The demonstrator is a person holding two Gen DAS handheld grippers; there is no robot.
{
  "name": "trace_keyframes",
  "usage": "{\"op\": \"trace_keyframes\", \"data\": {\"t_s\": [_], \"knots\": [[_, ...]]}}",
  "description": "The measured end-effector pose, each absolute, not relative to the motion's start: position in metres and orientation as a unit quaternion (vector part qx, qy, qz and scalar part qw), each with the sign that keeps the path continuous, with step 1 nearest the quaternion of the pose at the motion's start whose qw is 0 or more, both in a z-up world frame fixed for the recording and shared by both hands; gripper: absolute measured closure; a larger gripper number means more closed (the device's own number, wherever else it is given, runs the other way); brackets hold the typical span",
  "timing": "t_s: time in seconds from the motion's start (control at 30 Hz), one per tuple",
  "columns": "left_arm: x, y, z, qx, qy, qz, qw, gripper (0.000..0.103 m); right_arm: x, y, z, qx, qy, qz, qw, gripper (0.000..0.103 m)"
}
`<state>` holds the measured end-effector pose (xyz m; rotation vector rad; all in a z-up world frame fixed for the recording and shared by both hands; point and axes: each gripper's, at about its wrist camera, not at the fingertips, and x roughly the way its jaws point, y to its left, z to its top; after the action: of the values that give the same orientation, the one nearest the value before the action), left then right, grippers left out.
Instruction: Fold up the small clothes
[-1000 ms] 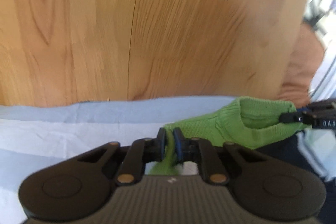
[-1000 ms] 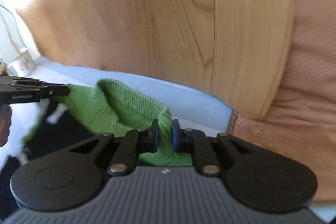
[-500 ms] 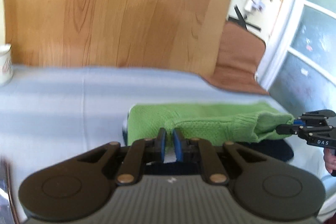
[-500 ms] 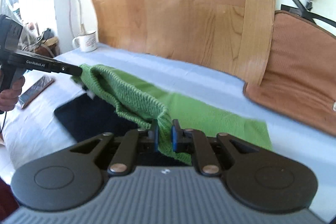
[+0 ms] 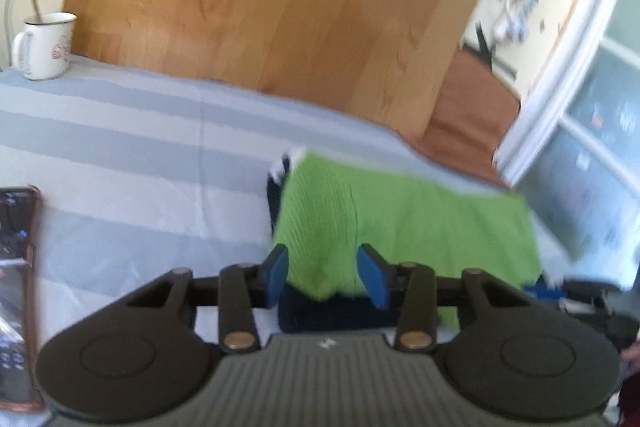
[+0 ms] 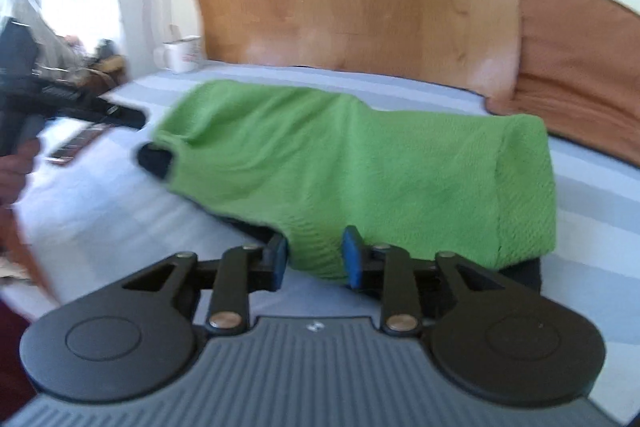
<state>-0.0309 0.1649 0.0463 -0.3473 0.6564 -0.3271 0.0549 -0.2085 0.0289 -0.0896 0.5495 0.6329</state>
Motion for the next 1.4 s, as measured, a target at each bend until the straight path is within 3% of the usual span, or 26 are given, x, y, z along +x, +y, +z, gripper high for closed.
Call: {"op": "trace_keyframes", "data": {"t_s": [0.23, 0.37, 0.43, 0.47, 0.5, 0.6, 0.8, 0.93, 1.1, 1.2, 1.4], "knots": [[0.014, 0.132, 0.078, -0.169, 0.278, -0.202, 0.924, 0.067, 0.107, -0.236, 0.083, 0.067, 0.206, 0.218, 0.952, 0.070], [0.046, 0.087, 0.064, -0.136, 0.300, -0.203, 0.922, 0.068, 0.165, -0.218, 0.066, 0.129, 0.246, 0.223, 0.934, 0.070], [0.058, 0.077, 0.047, -0.119, 0.316, -0.172, 0.925, 0.068, 0.180, -0.199, 0.048, 0.107, 0.265, 0.226, 0.931, 0.070], [0.061, 0.077, 0.037, -0.111, 0.327, -0.151, 0.926, 0.072, 0.184, -0.192, 0.035, 0.092, 0.286, 0.220, 0.928, 0.070], [0.065, 0.080, 0.027, -0.108, 0.340, -0.134, 0.925, 0.086, 0.182, -0.191, 0.021, 0.086, 0.303, 0.217, 0.924, 0.070], [0.060, 0.101, 0.013, -0.139, 0.334, -0.134, 0.922, 0.097, 0.153, -0.202, 0.006, 0.070, 0.263, 0.228, 0.935, 0.074], [0.060, 0.105, 0.021, -0.152, 0.339, -0.122, 0.920, 0.096, 0.132, -0.219, 0.023, 0.071, 0.262, 0.203, 0.941, 0.074], [0.051, 0.090, 0.032, -0.121, 0.317, -0.115, 0.934, 0.082, 0.135, -0.227, 0.041, 0.077, 0.209, 0.165, 0.961, 0.072], [0.064, 0.089, 0.023, -0.079, 0.321, -0.080, 0.940, 0.084, 0.165, -0.249, 0.007, 0.097, 0.274, 0.096, 0.952, 0.072], [0.071, 0.094, 0.022, -0.082, 0.321, -0.075, 0.940, 0.084, 0.149, -0.264, 0.000, 0.160, 0.258, 0.104, 0.947, 0.073], [0.077, 0.101, 0.019, -0.094, 0.324, -0.081, 0.938, 0.084, 0.131, -0.255, 0.008, 0.124, 0.259, 0.093, 0.953, 0.073]]}}
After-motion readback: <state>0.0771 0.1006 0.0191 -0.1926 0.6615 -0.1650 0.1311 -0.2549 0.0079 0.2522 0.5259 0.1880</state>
